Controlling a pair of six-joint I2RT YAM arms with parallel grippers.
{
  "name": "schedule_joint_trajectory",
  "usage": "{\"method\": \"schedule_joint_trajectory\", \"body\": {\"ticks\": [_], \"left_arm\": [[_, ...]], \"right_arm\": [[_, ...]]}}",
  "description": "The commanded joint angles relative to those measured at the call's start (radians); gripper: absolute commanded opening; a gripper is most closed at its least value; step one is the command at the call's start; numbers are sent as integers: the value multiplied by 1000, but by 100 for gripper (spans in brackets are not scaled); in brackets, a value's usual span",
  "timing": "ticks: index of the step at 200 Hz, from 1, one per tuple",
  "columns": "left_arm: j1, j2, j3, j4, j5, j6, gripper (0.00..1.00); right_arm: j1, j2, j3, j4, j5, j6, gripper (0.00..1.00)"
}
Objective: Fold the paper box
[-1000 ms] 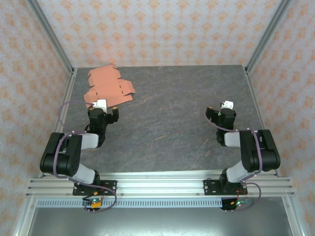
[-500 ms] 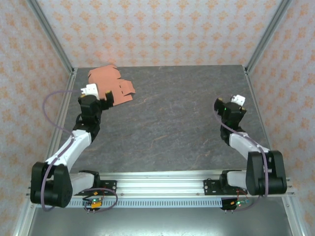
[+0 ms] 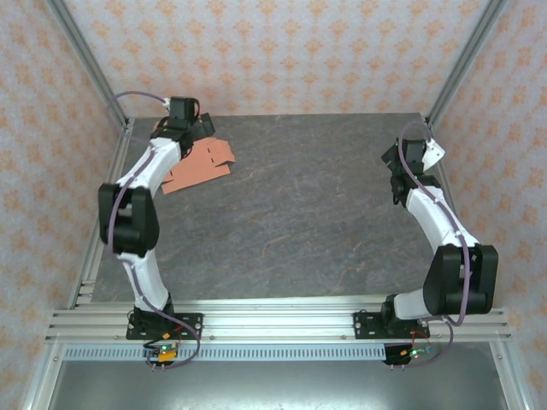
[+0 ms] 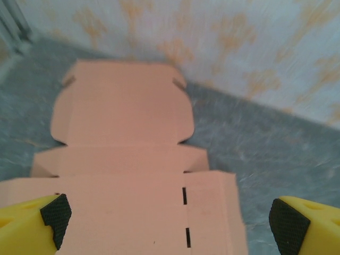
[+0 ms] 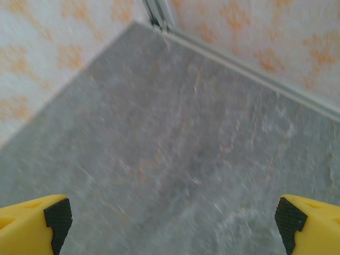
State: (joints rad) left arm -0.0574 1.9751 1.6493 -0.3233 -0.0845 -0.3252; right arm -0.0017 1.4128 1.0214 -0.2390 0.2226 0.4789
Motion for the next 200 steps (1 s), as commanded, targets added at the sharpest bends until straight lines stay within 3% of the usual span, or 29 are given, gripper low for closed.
{"method": "schedule_joint_trajectory", "body": {"ticks": [1,46,70,106,140,171,200], "left_arm": [[-9,143,127,-181,10,-19,100],[-58,270,153,-184,80,-22,100],[-106,246,58,-133,135,-14,100],[-173,172,-123,-3,221,-113,100],[-296,38,-287,63,248,-238,100],[-455,-53,-424,141,349,-312,100],[-551,-59,-430,166,486,-331,100]], "right_arm": [[16,12,-10,-78,-51,-16,97],[57,44,-1,-134,-17,-25,98],[57,88,11,-134,-29,-4,98],[64,152,41,-114,-80,39,98],[95,153,57,-112,-97,48,98],[109,153,66,-128,-136,51,98],[121,164,65,-133,-198,61,96]]}}
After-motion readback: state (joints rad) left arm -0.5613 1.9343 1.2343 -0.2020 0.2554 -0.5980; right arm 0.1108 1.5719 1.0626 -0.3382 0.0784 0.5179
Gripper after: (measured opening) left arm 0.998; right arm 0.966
